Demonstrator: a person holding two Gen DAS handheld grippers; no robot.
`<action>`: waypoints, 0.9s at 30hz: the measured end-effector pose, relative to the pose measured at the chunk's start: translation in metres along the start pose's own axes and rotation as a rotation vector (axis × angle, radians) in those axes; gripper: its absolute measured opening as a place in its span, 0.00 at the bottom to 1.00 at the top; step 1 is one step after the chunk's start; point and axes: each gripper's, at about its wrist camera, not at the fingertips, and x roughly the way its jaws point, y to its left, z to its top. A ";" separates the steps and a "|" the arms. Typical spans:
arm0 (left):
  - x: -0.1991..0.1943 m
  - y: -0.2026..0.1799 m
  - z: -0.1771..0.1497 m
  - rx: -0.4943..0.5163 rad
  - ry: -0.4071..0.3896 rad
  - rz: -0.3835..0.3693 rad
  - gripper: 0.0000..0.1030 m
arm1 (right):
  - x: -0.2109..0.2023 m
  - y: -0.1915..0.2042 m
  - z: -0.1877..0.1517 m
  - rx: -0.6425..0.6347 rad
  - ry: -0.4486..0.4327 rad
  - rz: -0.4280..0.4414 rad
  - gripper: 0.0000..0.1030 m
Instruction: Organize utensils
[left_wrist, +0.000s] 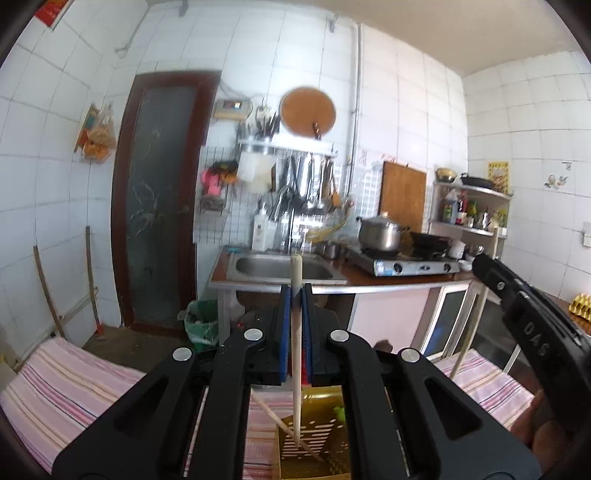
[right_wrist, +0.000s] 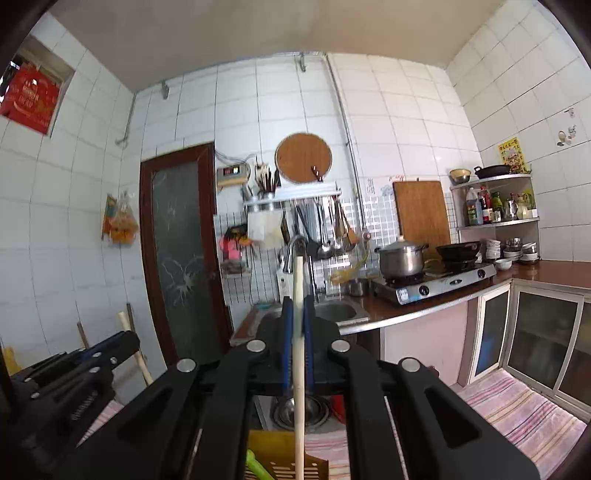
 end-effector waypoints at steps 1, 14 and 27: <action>0.005 0.002 -0.005 -0.005 0.008 0.002 0.04 | 0.003 -0.001 -0.005 0.000 0.012 -0.003 0.06; 0.002 0.011 -0.026 0.042 0.114 0.043 0.33 | 0.008 -0.015 -0.027 0.016 0.193 -0.028 0.25; -0.141 0.064 -0.026 -0.026 0.127 0.154 0.95 | -0.101 -0.025 -0.012 -0.057 0.248 -0.053 0.74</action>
